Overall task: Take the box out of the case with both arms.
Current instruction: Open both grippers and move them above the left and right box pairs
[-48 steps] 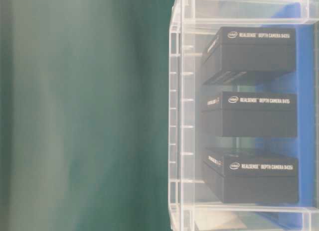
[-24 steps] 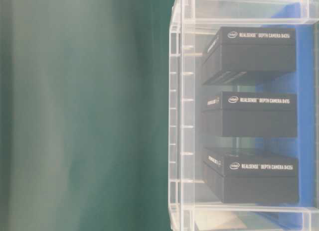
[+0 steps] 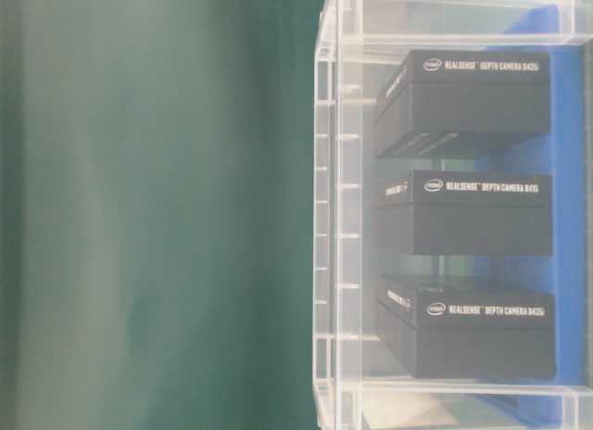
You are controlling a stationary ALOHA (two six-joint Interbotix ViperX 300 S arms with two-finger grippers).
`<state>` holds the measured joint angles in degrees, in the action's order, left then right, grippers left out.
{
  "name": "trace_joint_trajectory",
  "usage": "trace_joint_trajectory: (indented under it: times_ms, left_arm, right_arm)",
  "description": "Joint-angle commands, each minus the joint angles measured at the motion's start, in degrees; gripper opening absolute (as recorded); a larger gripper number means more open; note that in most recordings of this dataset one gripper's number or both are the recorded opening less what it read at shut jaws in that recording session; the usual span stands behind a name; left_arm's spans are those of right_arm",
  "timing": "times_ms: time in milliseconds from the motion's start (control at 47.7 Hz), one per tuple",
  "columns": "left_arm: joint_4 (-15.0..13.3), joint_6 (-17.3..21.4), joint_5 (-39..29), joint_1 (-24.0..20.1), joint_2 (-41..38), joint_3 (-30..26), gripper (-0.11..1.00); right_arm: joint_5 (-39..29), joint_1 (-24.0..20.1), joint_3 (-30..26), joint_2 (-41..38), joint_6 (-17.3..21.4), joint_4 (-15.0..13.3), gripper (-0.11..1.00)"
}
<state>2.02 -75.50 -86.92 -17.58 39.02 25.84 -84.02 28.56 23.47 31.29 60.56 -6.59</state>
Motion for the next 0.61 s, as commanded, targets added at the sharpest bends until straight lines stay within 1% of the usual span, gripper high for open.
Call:
trace_joint_trajectory:
  times_ms: [0, 105, 210, 398, 587]
  left_arm:
    - [0.2, -0.1, -0.2, -0.1, -1.8, -1.8, 0.89]
    - [0.1, -0.2, -0.2, 0.0, -4.9, -3.8, 0.89]
    - [0.3, 0.2, -0.1, 0.2, -9.3, -6.9, 0.89]
    - [1.0, 0.6, 0.1, 0.2, -16.9, -13.5, 0.89]
    - [1.0, 0.6, 0.1, 0.4, -22.8, -17.9, 0.89]
  right_arm:
    - [0.1, -0.1, -1.1, -0.7, 0.3, 0.0, 0.97]
    - [0.3, -0.1, -2.3, -2.8, 0.8, 1.1, 0.97]
    - [1.3, -0.5, -3.9, -5.5, 1.4, 2.1, 0.97]
    - [4.3, -2.4, -7.2, -10.0, 4.4, 2.1, 0.97]
    - [7.2, -4.6, -11.8, -15.3, 5.4, 2.6, 0.97]
